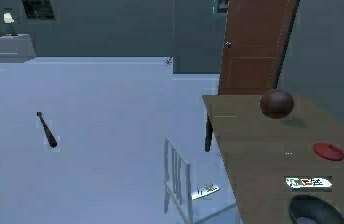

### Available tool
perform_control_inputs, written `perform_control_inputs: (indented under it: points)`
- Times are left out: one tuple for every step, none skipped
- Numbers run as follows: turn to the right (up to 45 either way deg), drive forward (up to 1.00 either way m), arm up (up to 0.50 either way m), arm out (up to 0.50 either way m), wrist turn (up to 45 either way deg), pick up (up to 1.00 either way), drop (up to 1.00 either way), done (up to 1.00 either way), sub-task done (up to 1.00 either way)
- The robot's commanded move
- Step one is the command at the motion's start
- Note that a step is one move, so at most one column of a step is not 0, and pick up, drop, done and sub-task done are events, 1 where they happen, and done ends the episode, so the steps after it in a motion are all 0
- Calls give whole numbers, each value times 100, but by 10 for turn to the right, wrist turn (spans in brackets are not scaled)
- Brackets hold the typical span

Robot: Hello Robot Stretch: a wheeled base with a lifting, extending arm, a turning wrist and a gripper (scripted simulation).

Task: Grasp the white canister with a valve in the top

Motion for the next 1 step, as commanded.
perform_control_inputs:
  points:
    - [0, 0, 24, 0, 0, 0, 0, 0, 0]
